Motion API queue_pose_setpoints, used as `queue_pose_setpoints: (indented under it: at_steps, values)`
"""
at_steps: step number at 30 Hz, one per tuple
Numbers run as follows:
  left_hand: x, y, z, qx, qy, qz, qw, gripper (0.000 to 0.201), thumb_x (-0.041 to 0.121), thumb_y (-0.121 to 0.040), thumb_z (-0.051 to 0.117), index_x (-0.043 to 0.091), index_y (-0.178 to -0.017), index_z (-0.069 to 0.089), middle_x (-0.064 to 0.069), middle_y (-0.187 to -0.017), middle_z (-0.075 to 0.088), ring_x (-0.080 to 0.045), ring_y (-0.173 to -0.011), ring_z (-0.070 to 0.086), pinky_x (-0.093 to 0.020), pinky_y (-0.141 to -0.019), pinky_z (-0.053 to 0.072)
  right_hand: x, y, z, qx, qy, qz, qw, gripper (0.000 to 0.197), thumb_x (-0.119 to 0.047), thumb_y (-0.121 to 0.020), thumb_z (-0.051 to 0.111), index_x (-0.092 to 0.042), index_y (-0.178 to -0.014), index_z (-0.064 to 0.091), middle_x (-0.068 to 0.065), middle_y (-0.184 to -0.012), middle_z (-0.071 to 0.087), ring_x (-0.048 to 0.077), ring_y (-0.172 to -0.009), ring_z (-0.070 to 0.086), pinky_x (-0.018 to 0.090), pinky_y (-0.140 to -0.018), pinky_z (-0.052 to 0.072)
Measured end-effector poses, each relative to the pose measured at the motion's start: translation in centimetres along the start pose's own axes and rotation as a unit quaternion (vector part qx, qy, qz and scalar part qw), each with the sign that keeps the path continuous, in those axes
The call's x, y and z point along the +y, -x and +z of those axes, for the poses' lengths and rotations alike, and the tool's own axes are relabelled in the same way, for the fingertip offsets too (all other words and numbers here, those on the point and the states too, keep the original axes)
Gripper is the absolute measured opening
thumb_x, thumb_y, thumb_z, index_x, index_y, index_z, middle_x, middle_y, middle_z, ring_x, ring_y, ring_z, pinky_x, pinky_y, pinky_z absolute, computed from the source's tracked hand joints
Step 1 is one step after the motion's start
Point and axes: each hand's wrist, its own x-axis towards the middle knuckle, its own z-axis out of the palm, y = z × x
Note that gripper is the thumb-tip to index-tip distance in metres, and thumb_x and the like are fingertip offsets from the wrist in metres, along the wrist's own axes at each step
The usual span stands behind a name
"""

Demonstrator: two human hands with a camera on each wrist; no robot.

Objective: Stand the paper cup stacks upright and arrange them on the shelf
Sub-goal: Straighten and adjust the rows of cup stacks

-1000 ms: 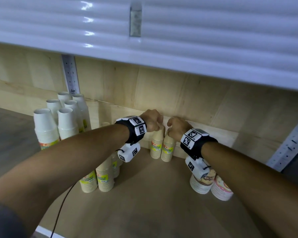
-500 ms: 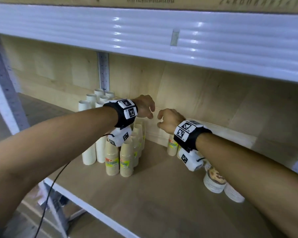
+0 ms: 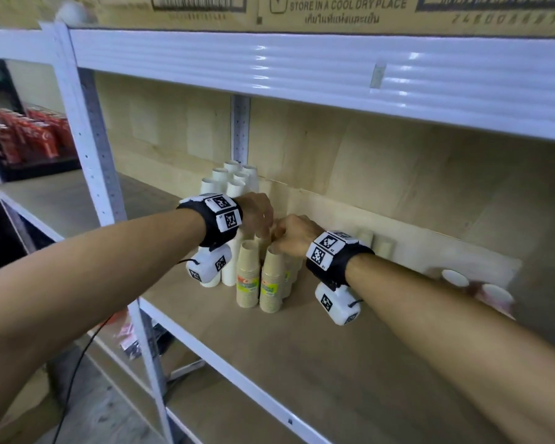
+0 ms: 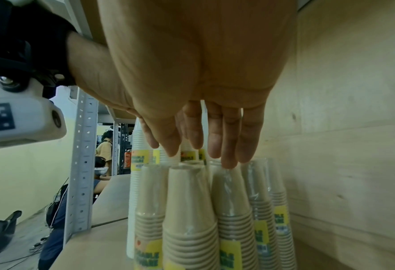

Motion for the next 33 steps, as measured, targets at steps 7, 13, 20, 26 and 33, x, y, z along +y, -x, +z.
queue_pose_setpoints:
  at_steps: [7,13,20,26,33]
  values:
    - [-1.3,0.9,2.5,-0.026,0.020,-0.014,0.999,0.029,0.018,-0.082,0.068,0.013,-0.110,0.072,-0.003,-0.112,0.066,-0.025,-0.104,0.062,-0.031,-0.081,0.052,-0.6,-0.2,1.8,-0.003,0.002,-0.006,1.000,0.022,-0.026,-0.081,0.070,-0.012,-0.098,0.068,0.005,-0.090,0.062,0.025,-0.086,0.063,0.026,-0.065,0.042]
    - [-1.8,0.8,4.3,-0.007,0.058,-0.001,0.998,0.034,0.022,-0.086,0.071,0.012,-0.118,0.068,-0.005,-0.122,0.061,-0.024,-0.113,0.056,-0.028,-0.082,0.047,-0.4,-0.3,2.8,0.002,-0.010,0.001,1.000,0.026,-0.026,-0.084,0.067,-0.011,-0.105,0.067,0.014,-0.107,0.068,0.032,-0.098,0.065,0.028,-0.069,0.045]
    - [-2.1,0.8,5.1,0.014,0.072,-0.002,0.997,0.031,0.019,-0.087,0.070,0.013,-0.117,0.067,-0.002,-0.115,0.057,-0.022,-0.111,0.055,-0.027,-0.079,0.043,-0.3,-0.5,3.1,0.010,-0.018,-0.006,1.000,0.015,-0.019,-0.083,0.068,-0.010,-0.093,0.062,0.014,-0.097,0.066,0.032,-0.097,0.065,0.028,-0.066,0.042]
    - [-2.2,0.7,5.1,0.009,0.062,0.002,0.998,0.025,0.021,-0.086,0.071,0.013,-0.109,0.069,0.003,-0.098,0.048,-0.023,-0.106,0.055,-0.028,-0.075,0.042,-0.4,-0.4,3.3,0.012,-0.017,-0.001,1.000,0.016,-0.018,-0.080,0.071,-0.006,-0.091,0.070,0.017,-0.102,0.068,0.031,-0.095,0.065,0.028,-0.066,0.044]
    - [-1.0,0.4,4.4,-0.022,0.068,0.029,0.997,0.031,0.020,-0.081,0.073,0.018,-0.113,0.071,-0.001,-0.108,0.064,-0.022,-0.104,0.060,-0.036,-0.089,0.054,0.2,0.8,2.4,0.008,-0.004,-0.003,1.000,0.013,-0.017,-0.079,0.073,-0.008,-0.088,0.074,0.008,-0.093,0.068,0.024,-0.089,0.066,0.029,-0.066,0.048]
